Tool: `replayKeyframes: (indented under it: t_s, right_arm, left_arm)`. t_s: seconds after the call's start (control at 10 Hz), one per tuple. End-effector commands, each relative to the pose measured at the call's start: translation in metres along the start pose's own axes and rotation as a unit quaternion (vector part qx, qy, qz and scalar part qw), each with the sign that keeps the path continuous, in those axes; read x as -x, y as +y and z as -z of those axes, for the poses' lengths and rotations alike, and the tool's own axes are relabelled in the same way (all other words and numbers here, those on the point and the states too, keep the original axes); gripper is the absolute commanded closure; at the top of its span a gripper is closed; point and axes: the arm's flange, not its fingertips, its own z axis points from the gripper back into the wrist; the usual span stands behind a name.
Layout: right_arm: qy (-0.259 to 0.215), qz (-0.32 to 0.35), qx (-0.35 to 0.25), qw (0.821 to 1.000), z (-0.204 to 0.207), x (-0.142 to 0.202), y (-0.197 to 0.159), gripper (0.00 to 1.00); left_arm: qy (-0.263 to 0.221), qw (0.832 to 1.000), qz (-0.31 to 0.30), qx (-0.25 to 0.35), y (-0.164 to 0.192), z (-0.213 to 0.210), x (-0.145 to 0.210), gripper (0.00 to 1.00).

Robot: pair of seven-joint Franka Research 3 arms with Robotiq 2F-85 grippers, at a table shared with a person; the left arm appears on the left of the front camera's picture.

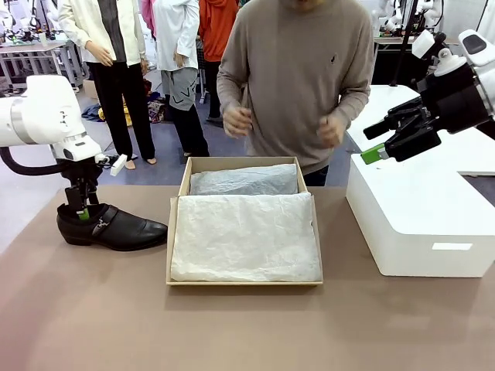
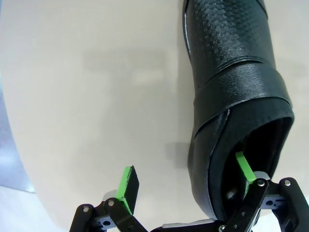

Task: Pack the shoes into the box.
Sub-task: Place the other shoe of the Shoes into the Shoes Box.

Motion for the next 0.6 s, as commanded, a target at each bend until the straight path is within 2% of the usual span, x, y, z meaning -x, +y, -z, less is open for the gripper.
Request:
replayKeyframes:
  t_s: [0.0,0.2,0.3,0.5]
  right_arm:
    - [-0.017,-0.014,-0.002,1.0,0.003,-0.0004,-0.003,0.0]
    - [-0.017,-0.014,-0.002,1.0,0.003,-0.0004,-0.003,0.0]
    - [-0.017,-0.014,-0.002,1.0,0.003,-0.0004,-0.003,0.0]
    - [-0.017,-0.014,-0.002,1.0,0.003,-0.0004,-0.003,0.0]
  left_arm:
    - [0.003,1.0,0.02,-0.005,0.0044,0.0033,0.003,0.0]
    - [0.0,1.0,0.029,-0.003,0.0069,0.0062,0.0027,0.0]
    - [0.0,0.999,0.036,0.001,0.0071,0.007,0.0022,0.04]
    - [-0.002,0.999,0.037,0.01,0.0057,0.0065,0.0033,0.44]
